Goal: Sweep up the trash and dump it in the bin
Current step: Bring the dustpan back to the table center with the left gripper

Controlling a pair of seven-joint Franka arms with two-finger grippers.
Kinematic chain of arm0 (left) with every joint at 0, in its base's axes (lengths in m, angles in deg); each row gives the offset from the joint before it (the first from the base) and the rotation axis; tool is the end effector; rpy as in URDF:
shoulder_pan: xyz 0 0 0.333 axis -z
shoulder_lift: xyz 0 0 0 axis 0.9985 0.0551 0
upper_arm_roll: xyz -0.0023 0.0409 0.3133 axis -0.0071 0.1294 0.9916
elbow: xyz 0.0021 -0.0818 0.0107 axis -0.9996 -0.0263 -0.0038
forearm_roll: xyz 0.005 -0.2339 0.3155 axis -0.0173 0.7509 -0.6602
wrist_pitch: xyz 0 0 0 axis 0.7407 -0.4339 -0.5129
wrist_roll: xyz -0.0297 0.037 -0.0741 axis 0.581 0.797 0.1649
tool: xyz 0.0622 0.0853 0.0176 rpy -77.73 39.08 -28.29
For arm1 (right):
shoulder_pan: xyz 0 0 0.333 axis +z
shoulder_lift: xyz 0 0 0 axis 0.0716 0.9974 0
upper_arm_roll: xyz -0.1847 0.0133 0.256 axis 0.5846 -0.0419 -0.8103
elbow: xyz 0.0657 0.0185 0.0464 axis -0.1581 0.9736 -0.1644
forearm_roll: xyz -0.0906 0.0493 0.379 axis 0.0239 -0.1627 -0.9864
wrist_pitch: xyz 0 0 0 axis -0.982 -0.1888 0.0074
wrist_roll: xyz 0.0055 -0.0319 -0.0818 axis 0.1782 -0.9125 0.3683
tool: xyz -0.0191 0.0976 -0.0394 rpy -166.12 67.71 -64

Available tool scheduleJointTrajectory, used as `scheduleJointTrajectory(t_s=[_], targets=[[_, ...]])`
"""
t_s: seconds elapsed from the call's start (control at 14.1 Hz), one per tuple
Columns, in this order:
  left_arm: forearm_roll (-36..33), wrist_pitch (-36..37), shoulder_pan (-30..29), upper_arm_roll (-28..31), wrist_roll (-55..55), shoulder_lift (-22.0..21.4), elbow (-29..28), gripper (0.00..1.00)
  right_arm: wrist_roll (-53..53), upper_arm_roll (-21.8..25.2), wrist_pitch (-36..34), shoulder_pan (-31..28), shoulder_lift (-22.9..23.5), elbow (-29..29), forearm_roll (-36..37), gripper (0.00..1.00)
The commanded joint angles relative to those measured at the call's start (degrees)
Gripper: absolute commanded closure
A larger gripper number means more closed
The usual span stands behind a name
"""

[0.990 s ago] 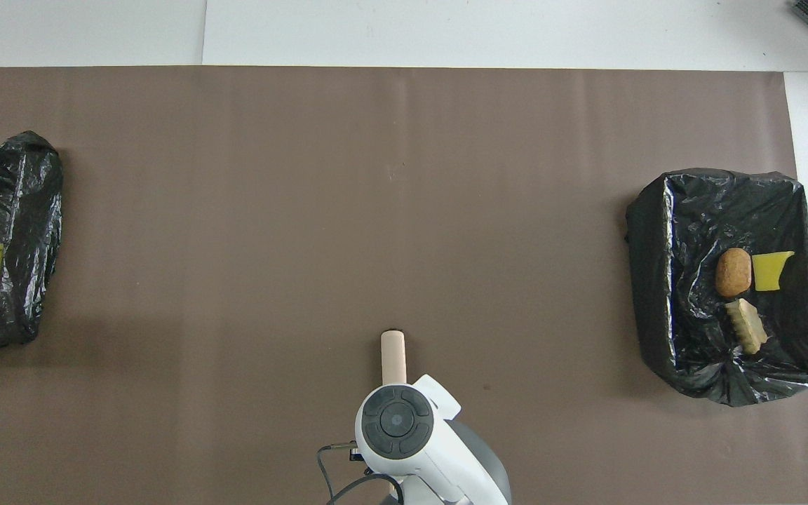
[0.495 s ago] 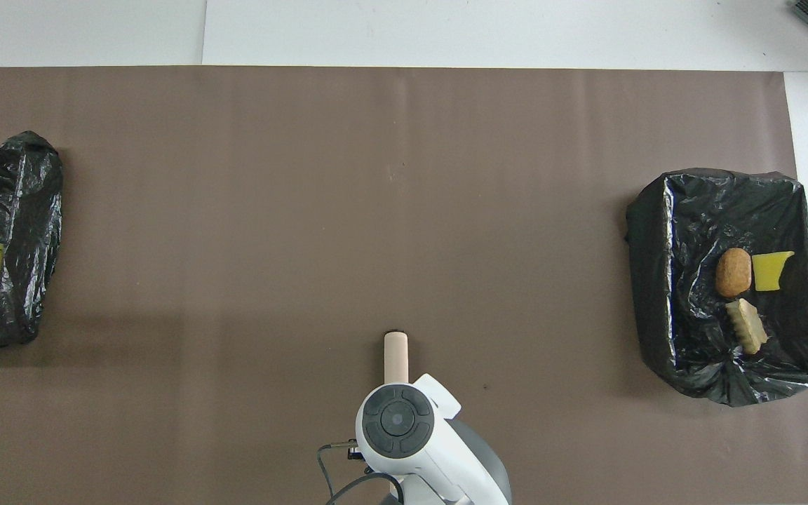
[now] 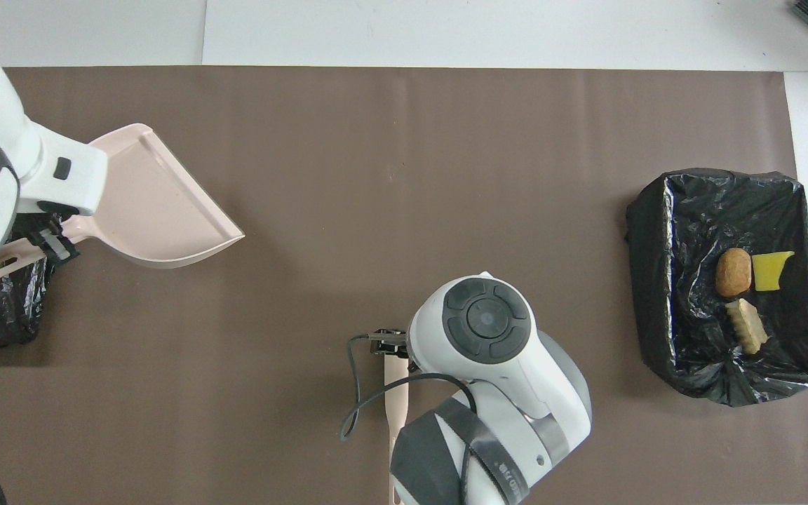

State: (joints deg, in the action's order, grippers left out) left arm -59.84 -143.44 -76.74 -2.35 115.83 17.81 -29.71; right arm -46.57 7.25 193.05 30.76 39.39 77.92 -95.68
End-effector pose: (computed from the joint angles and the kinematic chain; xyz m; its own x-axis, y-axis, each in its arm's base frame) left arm 0.5795 -0.1078 0.5489 0.6377 -0.6869 -0.3487 -0.7522 -0.6529 -0.0894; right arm 0.4578 0.3370 0.4390 0.9859 -0.1349 -0.0985 -0.1430 -0.9865 -0.0802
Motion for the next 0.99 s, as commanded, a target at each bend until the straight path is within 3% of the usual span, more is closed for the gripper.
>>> scheduleJointTrajectory(t_s=[0.0,0.28,0.57,0.78,0.92], targets=[[6.1,-3.0,5.7,1.1,-17.0,0.9,-0.5,1.00,1.3,-0.4,-1.1,-3.9,-0.2,-2.5,4.4,0.00],[12.2,-12.1,16.3,1.1,-43.5,9.3,1.6,1.00,4.8,3.5,-6.4,-7.9,-0.3,-7.6,7.2,0.00],[15.6,-19.7,20.7,1.1,-54.3,15.1,4.7,1.00,19.6,10.8,-12.5,-11.9,-3.8,-10.7,7.1,0.00],[16.9,-23.6,23.4,1.1,-60.8,18.9,7.6,1.00,23.9,16.4,-16.5,-12.1,-6.8,-10.9,7.2,0.00],[17.0,-28.9,25.5,1.1,-67.9,22.2,7.7,1.00,28.1,18.1,-21.3,-14.3,-8.3,-14.0,7.3,0.00]])
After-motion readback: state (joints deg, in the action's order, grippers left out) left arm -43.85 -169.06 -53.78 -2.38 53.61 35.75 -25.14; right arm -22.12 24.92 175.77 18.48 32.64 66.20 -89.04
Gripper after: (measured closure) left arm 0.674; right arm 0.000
